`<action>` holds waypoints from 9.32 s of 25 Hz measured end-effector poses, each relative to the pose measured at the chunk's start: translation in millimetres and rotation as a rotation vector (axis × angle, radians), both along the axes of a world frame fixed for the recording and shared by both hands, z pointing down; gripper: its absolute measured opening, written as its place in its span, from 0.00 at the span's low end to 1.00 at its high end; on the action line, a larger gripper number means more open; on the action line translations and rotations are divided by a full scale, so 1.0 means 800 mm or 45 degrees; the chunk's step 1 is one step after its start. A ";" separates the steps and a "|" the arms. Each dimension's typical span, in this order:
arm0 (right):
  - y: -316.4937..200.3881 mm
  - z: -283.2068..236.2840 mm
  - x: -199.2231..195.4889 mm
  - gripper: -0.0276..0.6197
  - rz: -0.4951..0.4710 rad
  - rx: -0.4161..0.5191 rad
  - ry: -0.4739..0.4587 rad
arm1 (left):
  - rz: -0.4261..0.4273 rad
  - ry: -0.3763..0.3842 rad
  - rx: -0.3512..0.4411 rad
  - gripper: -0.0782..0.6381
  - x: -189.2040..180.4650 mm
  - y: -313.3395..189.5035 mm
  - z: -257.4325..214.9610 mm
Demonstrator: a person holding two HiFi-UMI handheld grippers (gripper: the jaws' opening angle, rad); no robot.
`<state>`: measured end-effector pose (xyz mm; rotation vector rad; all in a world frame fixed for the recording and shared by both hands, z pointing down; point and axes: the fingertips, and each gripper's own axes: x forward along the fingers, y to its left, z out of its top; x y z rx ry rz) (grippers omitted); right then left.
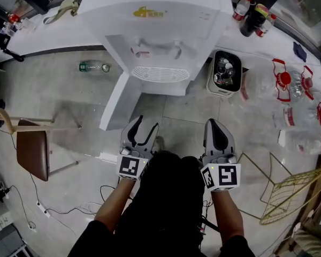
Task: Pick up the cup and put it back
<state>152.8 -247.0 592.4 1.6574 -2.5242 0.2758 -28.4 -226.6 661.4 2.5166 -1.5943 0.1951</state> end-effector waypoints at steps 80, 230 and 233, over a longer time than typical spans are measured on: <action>-0.132 0.326 -0.022 0.03 0.132 -0.043 0.038 | -0.033 -0.223 -0.381 0.54 0.028 -0.356 0.497; 0.185 -0.459 -0.067 0.03 -0.143 -0.379 -0.010 | -0.166 0.159 -0.281 0.12 -0.031 0.221 -0.607; 0.215 -0.517 -0.066 0.03 -0.156 -0.322 -0.015 | -0.159 0.135 -0.237 0.12 -0.028 0.243 -0.656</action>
